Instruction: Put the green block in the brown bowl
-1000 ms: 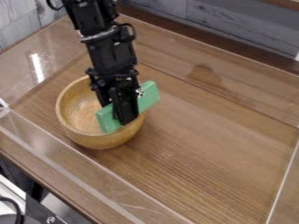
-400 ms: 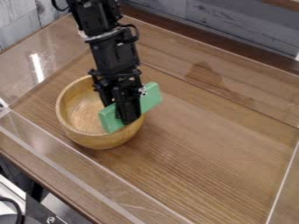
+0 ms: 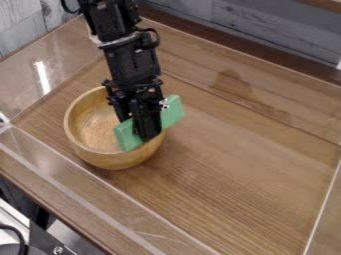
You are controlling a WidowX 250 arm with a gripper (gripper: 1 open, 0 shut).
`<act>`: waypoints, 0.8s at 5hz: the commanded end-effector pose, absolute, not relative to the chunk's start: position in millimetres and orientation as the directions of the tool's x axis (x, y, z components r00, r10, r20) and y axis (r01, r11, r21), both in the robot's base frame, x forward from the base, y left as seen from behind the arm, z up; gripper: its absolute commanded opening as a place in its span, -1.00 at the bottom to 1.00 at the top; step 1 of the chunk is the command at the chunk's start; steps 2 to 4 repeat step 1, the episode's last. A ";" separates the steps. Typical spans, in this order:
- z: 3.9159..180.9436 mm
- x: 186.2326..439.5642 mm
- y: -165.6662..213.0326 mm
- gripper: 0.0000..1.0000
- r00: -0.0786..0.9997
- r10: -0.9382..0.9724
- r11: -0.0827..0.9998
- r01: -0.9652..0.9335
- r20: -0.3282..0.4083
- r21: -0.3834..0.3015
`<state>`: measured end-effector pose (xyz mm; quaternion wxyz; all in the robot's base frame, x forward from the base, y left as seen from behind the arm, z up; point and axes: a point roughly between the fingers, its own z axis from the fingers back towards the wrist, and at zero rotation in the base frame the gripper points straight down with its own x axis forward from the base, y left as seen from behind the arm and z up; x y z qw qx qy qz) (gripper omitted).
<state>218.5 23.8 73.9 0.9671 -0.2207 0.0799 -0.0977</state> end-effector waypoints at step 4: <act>81.8 226.9 23.8 -1.00 0.969 -0.232 0.884 0.175 -0.082 -0.432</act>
